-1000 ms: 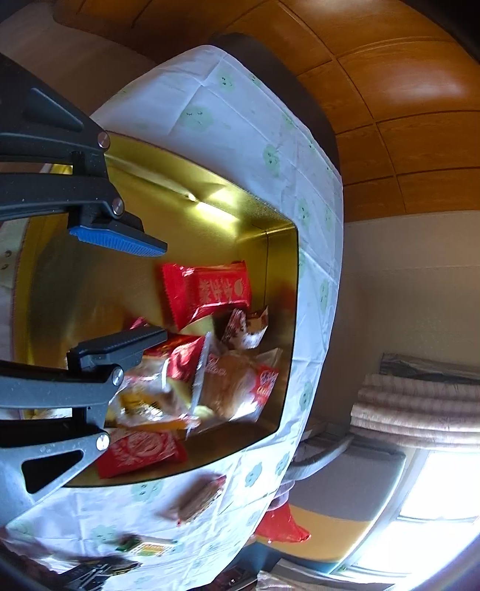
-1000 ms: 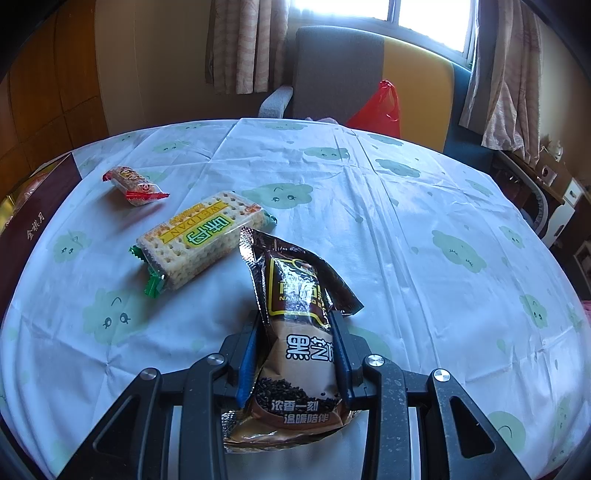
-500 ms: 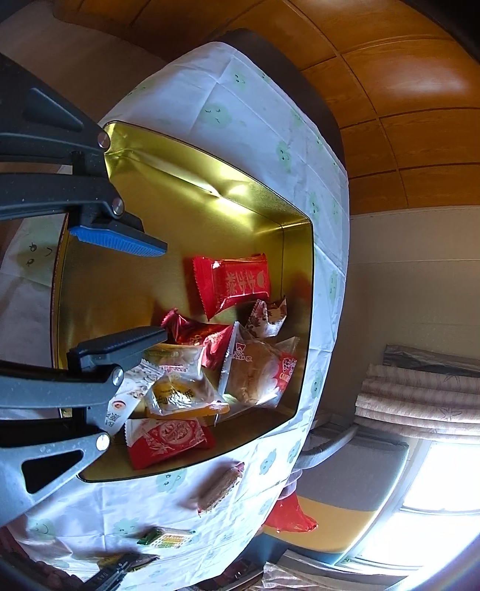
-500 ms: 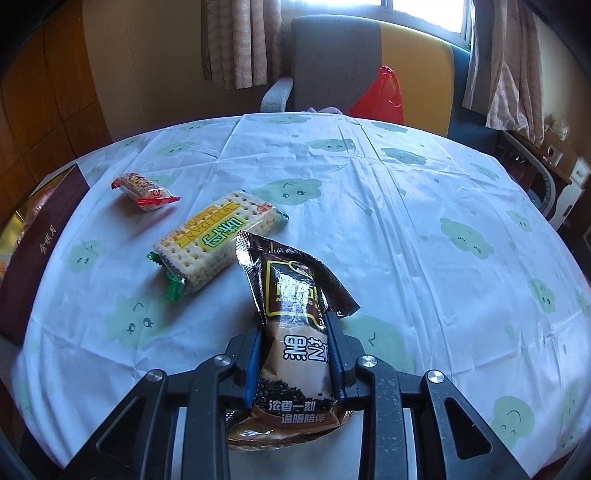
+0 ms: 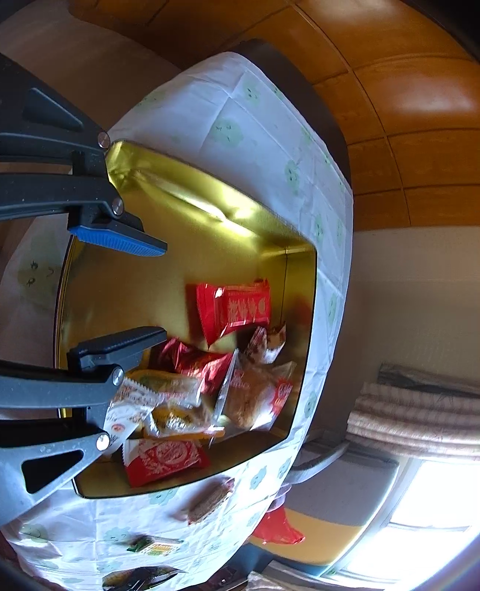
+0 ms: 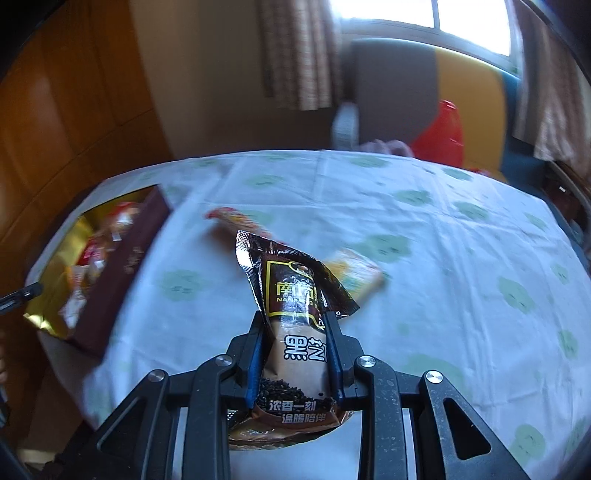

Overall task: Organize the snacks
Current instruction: 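Carry the black-sesame bag into the tin and open the right tool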

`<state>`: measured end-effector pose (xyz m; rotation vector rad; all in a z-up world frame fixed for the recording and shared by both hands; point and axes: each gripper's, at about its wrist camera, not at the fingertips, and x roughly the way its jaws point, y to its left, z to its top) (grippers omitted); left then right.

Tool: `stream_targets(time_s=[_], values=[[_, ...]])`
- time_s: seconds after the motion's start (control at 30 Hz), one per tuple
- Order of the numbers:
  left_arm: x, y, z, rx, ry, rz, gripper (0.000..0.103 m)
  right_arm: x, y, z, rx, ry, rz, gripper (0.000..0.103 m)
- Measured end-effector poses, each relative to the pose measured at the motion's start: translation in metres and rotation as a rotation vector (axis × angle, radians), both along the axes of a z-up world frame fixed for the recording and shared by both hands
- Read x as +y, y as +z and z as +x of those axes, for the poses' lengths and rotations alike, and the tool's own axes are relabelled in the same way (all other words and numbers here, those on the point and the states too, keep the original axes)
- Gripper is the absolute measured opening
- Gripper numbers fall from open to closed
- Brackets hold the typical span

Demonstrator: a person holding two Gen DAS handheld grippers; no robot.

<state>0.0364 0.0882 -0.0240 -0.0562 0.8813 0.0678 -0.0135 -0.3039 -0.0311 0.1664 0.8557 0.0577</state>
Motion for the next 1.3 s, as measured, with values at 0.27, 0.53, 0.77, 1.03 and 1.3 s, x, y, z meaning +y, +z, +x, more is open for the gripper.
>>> stream_targets(time_s=[0.27,0.53,0.77,1.03,1.3], values=[[0.032,0.005,0.000,-0.020,0.100,-0.001,0.040,0.113,0.025,0.036,-0.016,0.346,0.104,0.029],[0.053,0.007,-0.003,-0.045,0.151,-0.009,0.040,0.235,0.026,0.073,0.023,0.620,0.187,0.030],[0.057,0.000,-0.002,-0.019,0.154,-0.025,0.040,0.292,-0.018,0.087,0.113,0.685,0.076,0.039],[0.052,0.003,-0.004,-0.032,0.149,-0.019,0.040,0.277,-0.017,0.079,0.094,0.660,0.092,0.038],[0.046,0.005,-0.005,-0.036,0.130,-0.018,0.040,0.264,-0.012,0.070,0.069,0.658,0.079,0.027]])
